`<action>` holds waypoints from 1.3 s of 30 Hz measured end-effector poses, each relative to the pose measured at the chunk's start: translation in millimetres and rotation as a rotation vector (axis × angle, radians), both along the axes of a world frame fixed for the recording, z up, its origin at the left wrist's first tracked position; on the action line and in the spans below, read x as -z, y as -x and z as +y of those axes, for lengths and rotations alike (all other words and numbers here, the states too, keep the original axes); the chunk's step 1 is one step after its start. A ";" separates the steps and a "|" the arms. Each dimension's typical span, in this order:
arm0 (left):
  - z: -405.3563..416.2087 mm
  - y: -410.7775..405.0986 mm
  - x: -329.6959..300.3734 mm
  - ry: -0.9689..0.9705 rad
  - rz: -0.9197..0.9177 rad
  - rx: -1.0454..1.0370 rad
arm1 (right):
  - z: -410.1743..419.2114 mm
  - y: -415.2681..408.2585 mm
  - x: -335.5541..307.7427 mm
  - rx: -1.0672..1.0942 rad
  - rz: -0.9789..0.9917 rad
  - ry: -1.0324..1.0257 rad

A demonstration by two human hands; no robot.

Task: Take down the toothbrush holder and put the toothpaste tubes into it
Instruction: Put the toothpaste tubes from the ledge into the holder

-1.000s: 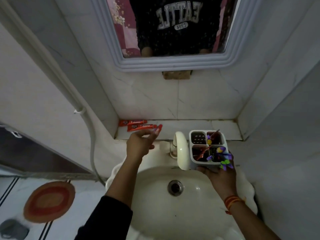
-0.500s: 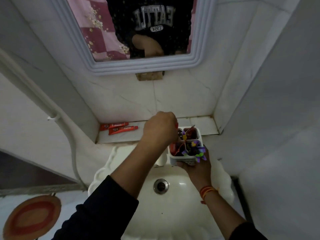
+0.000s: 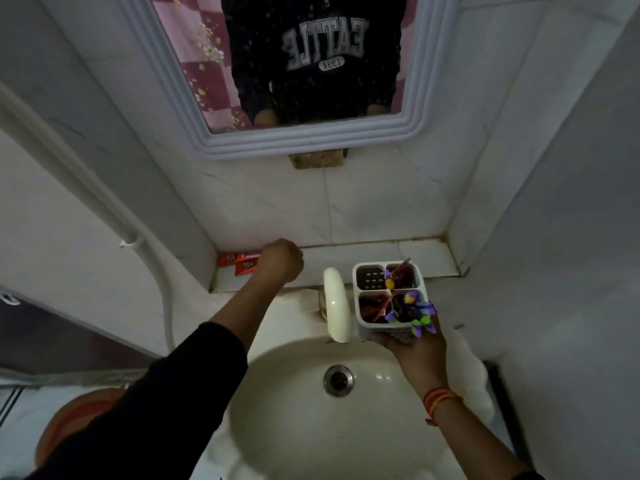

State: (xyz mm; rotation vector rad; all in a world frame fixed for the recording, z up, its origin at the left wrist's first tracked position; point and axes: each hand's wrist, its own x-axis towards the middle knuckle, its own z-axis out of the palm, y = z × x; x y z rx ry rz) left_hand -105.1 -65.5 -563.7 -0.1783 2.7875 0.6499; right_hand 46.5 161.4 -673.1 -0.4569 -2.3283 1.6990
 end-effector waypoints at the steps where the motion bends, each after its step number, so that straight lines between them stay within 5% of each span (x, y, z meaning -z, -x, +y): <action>1: -7.0 3.9 15.8 0.091 -0.035 0.046 | 0.0 0.1 0.9 0.000 -0.002 -0.013; 11: -33.6 25.5 73.4 0.263 0.059 0.103 | 3.6 2.0 6.7 -0.026 -0.071 0.008; 15: -44.5 27.5 85.8 0.417 0.356 0.205 | 2.9 0.8 4.3 -0.014 -0.068 0.010; 18: -28.3 23.8 57.9 0.149 0.481 0.208 | 4.4 0.4 8.2 -0.004 -0.061 -0.029; 22: 19.9 16.4 -26.8 -0.440 0.067 0.289 | 5.0 -0.9 10.1 0.008 -0.050 -0.070; 30: 95.5 14.3 -90.6 0.248 -0.182 0.740 | -0.7 1.4 7.6 0.024 -0.025 -0.036; 32: 106.7 14.9 -90.9 0.213 -0.225 0.740 | -0.9 2.6 8.5 0.026 -0.022 -0.028; 37: 84.9 18.4 -83.9 -0.292 -0.245 0.476 | -1.0 1.4 7.7 0.031 -0.008 -0.051; 39: 58.6 28.0 -69.0 -0.217 -0.197 0.401 | -1.6 0.8 6.2 0.026 -0.008 -0.067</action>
